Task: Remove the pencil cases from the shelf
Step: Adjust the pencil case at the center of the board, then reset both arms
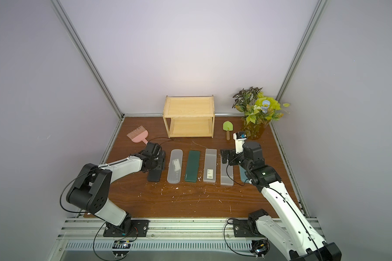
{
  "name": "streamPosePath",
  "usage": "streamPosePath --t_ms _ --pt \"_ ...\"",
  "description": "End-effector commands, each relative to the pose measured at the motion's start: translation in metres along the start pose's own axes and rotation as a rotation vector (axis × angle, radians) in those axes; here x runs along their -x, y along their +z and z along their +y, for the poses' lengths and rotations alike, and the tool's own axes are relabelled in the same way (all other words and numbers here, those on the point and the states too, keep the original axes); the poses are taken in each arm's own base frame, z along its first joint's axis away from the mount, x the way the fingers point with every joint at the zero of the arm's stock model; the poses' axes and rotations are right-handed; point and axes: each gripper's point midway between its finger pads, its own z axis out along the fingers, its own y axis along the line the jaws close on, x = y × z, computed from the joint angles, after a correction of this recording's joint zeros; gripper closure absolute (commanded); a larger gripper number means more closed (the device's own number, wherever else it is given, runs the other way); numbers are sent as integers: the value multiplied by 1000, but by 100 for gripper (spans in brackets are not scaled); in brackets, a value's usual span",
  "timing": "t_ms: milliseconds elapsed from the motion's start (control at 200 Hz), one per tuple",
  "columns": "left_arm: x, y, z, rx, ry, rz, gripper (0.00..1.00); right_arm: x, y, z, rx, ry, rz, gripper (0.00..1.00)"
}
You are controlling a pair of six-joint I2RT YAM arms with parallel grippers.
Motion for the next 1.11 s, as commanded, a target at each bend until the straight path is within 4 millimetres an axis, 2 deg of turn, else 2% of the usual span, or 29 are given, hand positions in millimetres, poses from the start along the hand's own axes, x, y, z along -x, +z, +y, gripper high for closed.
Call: streamPosePath --t_ms 0,210,355,435,550,651,731,821,871,1026,1101 --pt "10 -5 3 4 -11 -28 14 13 -4 0 -8 -21 -34 0" --pt "18 -14 4 6 -18 -50 1 15 -4 1 -7 -23 -37 1" --pt "36 -32 4 -2 -38 -113 1 16 -4 0 -14 -26 -40 0" --pt "55 -52 2 -21 -52 -191 1 18 -5 -2 -29 -24 -51 0" --pt "89 -97 8 -29 -84 -381 1 28 -10 -5 -52 -33 -92 0" --pt "112 -133 24 23 -112 -576 1 43 -12 -4 -56 -47 -130 1" --pt "120 -153 45 111 -147 -724 1 50 -6 -4 -60 -57 -146 0" --pt "121 -160 55 120 -113 -813 1 55 3 -10 -98 -73 -151 0" --pt "120 -160 69 153 -130 -836 1 57 5 -12 -111 -87 -150 1" --pt "100 -136 123 247 -221 -862 1 56 11 -25 -166 -116 -157 1" --pt "89 -127 137 265 -249 -902 1 52 15 -33 -193 -125 -168 0"
